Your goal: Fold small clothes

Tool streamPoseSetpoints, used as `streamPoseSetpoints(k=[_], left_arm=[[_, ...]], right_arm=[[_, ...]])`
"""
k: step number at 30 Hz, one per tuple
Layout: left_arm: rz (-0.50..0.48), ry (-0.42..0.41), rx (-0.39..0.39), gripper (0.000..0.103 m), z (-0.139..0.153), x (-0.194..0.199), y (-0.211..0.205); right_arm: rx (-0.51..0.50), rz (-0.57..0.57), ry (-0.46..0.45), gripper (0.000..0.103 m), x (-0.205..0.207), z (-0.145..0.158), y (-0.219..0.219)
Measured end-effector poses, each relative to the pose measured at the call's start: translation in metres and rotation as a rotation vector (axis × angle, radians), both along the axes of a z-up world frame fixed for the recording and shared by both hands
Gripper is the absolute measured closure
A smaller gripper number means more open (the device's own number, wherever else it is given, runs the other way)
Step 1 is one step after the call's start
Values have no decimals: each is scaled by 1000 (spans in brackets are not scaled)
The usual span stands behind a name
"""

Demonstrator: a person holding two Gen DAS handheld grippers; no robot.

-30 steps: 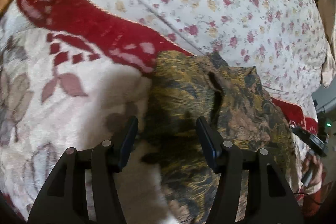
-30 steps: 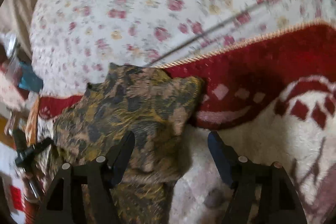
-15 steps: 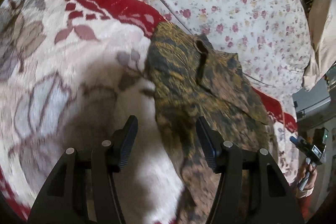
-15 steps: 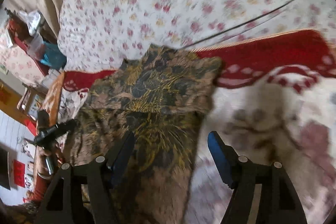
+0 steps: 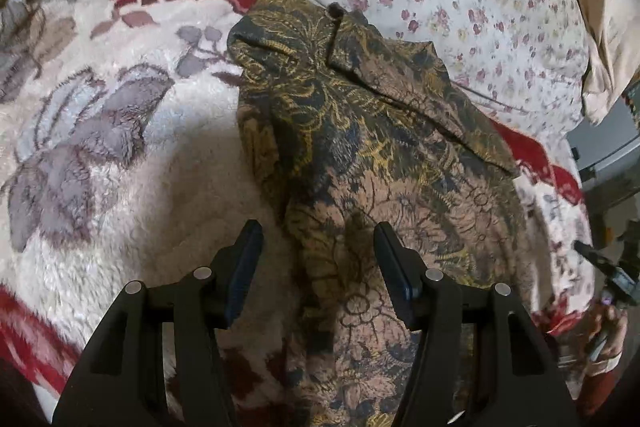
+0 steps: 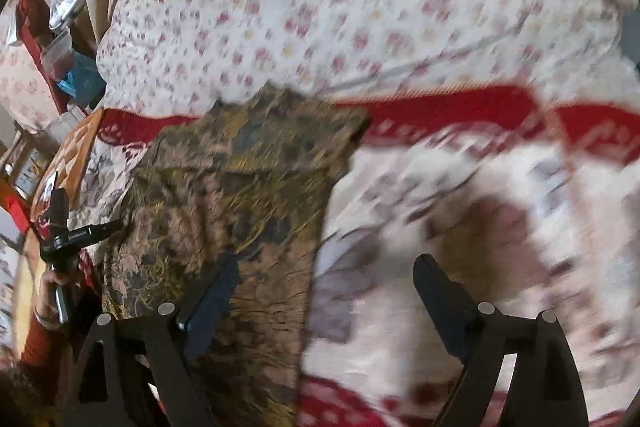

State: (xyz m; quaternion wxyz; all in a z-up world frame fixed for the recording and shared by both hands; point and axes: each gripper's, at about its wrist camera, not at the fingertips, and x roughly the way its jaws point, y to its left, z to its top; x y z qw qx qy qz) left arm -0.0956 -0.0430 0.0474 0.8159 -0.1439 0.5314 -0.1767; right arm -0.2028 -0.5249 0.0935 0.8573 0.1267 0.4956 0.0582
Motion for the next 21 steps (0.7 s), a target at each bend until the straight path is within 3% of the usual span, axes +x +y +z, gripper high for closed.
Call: streamPoseSetpoints(k=[2, 4, 6, 8, 11, 14, 16, 18, 21], left_arm=[[1, -3, 17, 45, 0, -5, -4], [2, -6, 42, 45, 0, -10, -7], [0, -18, 72, 45, 1, -14, -8], [2, -30, 84, 45, 0, -17, -9], [0, -51, 108, 45, -2, -20, -12], [-11, -66, 138, 45, -3, -21, -16], [-17, -72, 147, 44, -3, -22, -18], [-20, -76, 145, 44, -4, -22, -17], [-22, -80, 143, 44, -4, -22, -17]], right_arm=[[-21, -9, 20, 21, 11, -29, 14], [-15, -9, 32, 36, 23, -53, 26], [40, -18, 23, 37, 31, -66, 31], [59, -22, 3, 38, 34, -71, 35], [17, -22, -12, 49, 37, -77, 43], [-19, -23, -25, 68, 38, -76, 47], [-29, -38, -32, 92, 38, -75, 44], [-24, -65, -52, 98, 34, -73, 37], [-25, -83, -83, 99, 26, -70, 30]])
